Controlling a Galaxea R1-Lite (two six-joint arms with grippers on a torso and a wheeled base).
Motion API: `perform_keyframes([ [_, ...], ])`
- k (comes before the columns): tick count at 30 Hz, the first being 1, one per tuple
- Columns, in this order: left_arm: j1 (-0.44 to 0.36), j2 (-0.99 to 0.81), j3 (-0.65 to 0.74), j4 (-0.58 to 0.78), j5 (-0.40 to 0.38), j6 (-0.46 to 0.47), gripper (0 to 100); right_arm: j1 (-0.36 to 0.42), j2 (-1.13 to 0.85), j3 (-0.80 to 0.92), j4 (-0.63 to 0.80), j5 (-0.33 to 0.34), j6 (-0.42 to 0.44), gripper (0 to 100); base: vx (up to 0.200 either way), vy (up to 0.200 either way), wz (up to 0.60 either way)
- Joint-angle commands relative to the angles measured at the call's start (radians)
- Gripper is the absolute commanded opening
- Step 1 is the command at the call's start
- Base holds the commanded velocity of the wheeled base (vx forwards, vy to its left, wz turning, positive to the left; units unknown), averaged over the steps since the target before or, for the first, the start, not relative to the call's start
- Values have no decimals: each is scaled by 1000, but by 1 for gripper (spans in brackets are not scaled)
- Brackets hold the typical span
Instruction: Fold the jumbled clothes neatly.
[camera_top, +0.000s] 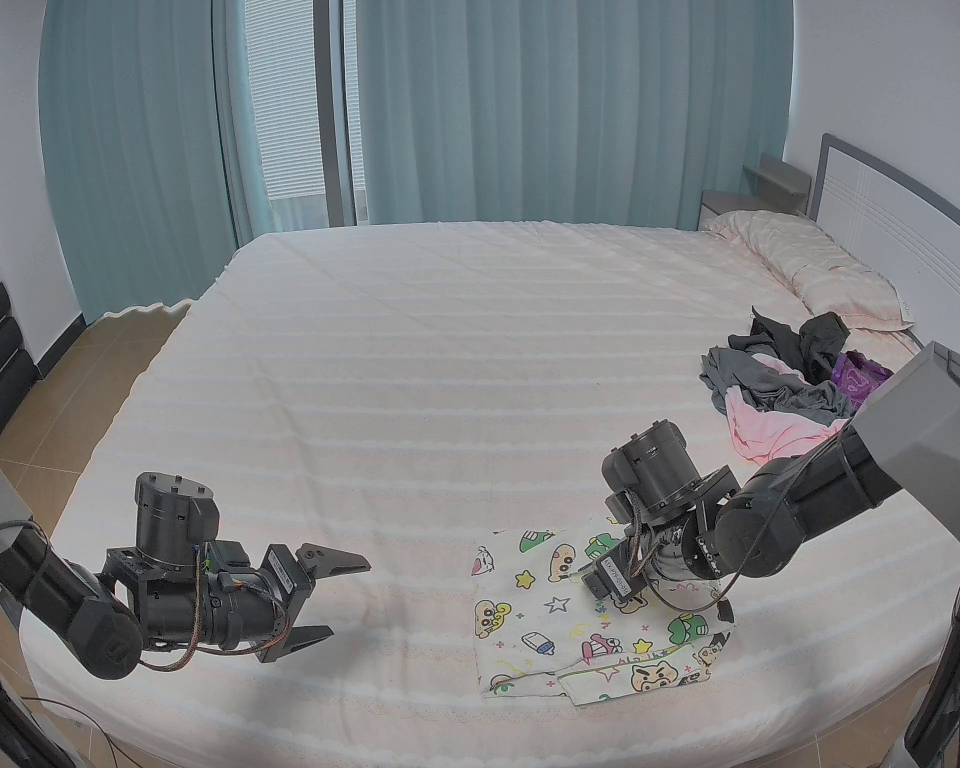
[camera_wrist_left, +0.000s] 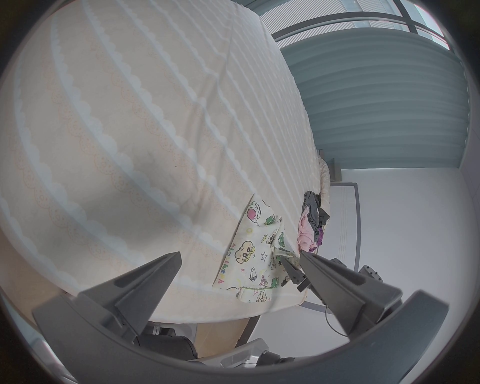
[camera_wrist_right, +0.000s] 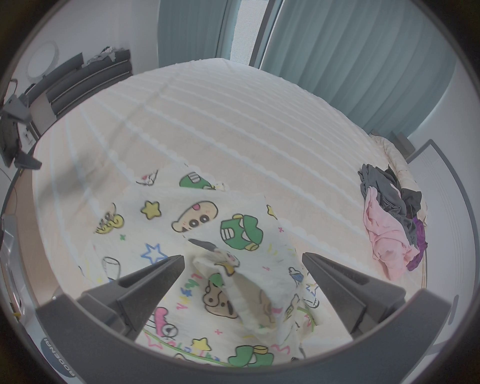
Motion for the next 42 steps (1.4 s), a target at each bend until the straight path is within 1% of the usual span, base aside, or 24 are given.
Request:
perform_keyframes([
  [1, 0, 16, 3, -10, 1, -1, 100, -53, 41, 2, 1, -2, -29, 100, 0, 0, 0],
  [5, 0, 16, 3, -10, 1, -1, 100, -109, 37, 14, 2, -16, -37, 100, 0, 0, 0],
  [7, 0, 16, 3, -10, 1, -1, 100, -149, 35, 24, -1, -30, -38, 100, 0, 0, 0],
  [11, 0, 16, 3, -10, 1, -1, 100, -228, 27, 37, -12, -30, -24, 100, 0, 0, 0],
  [14, 0, 16, 3, -10, 1, -1, 100, -268, 1, 77, -55, -30, -9, 100, 0, 0, 0],
  [15, 0, 16, 3, -10, 1, -1, 100, -294, -19, 108, -87, -27, -8, 100, 0, 0, 0],
  [20, 0, 16, 3, -10, 1, -1, 100, -363, -81, 192, -105, -16, -3, 100, 0, 0, 0],
  [22, 0, 17, 4, -10, 1, -1, 100, -388, -97, 208, -105, -7, 22, 100, 0, 0, 0],
  [24, 0, 16, 4, -10, 1, -1, 100, -412, -101, 208, -102, 7, 66, 100, 0, 0, 0],
  [25, 0, 16, 4, -10, 1, -1, 100, -419, -101, 208, -101, 9, 72, 100, 0, 0, 0],
  [26, 0, 16, 4, -10, 1, -1, 100, -451, -101, 209, -99, 24, 100, 100, 0, 0, 0],
  [29, 0, 16, 4, -10, 1, -1, 100, -486, -112, 209, -105, 46, 117, 100, 0, 0, 0],
  [30, 0, 16, 4, -10, 1, -1, 100, -489, -118, 209, -105, 49, 120, 100, 0, 0, 0],
  [32, 0, 16, 4, -10, 0, -1, 100, -497, -164, 199, -105, 85, 167, 100, 0, 0, 0],
  [33, 0, 16, 4, -10, 0, -1, 100, -497, -172, 195, -105, 92, 176, 100, 0, 0, 0],
  [35, 0, 16, 4, -10, 0, -1, 100, -497, -201, 162, -108, 125, 212, 100, 0, 0, 0],
  [38, -2, 16, 4, -10, 1, -1, 100, -489, -193, 126, -99, 133, 258, 100, 0, 0, 0],
  [42, 0, 16, 4, -10, 1, -1, 100, -491, -126, 111, -116, 130, 275, 100, 0, 0, 0],
])
